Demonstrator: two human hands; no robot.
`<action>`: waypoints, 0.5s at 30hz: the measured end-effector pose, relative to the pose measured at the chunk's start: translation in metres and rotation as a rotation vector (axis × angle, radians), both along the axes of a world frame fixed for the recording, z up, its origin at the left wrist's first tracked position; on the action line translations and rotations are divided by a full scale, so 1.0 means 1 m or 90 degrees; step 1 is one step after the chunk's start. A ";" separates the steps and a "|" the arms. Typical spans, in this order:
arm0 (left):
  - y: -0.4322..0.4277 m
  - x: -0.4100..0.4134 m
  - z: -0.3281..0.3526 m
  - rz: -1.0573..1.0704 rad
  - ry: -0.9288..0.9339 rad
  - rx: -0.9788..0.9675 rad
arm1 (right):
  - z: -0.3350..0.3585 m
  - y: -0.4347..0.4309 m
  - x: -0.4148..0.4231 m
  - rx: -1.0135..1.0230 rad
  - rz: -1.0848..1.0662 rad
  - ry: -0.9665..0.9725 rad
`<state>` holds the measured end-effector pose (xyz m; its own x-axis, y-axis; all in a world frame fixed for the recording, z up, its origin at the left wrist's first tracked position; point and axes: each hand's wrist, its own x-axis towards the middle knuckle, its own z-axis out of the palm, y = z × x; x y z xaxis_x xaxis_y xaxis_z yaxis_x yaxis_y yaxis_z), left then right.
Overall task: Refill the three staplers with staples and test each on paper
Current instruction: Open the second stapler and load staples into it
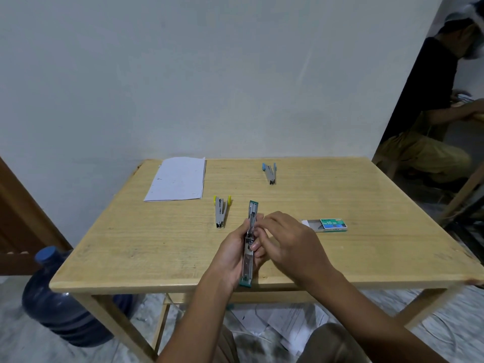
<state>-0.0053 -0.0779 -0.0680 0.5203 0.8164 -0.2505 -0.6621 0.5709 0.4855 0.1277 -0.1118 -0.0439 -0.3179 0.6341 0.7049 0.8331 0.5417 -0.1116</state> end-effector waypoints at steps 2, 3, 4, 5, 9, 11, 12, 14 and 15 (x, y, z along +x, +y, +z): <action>0.000 0.000 0.000 0.004 0.010 0.003 | 0.003 0.001 -0.004 -0.035 -0.044 0.015; 0.000 0.000 0.000 0.006 0.014 0.002 | 0.003 0.001 -0.006 -0.056 -0.058 0.023; 0.001 0.000 0.000 0.009 0.015 0.000 | 0.004 0.003 -0.007 -0.076 -0.065 0.029; 0.001 -0.001 -0.001 0.014 0.017 -0.004 | 0.005 0.004 -0.008 -0.091 -0.067 0.033; 0.000 -0.001 0.002 0.029 0.026 -0.021 | 0.007 0.007 -0.013 -0.107 -0.066 0.024; 0.000 -0.002 0.001 0.029 0.030 -0.020 | 0.009 0.007 -0.013 -0.111 -0.049 0.013; 0.000 -0.003 0.000 0.029 0.033 -0.019 | 0.009 0.008 -0.013 -0.110 -0.037 0.000; 0.001 -0.003 -0.003 0.025 0.032 -0.015 | 0.010 0.010 -0.010 -0.099 -0.025 -0.020; 0.001 -0.002 -0.003 0.018 0.029 -0.012 | 0.010 0.011 -0.009 -0.093 -0.024 -0.015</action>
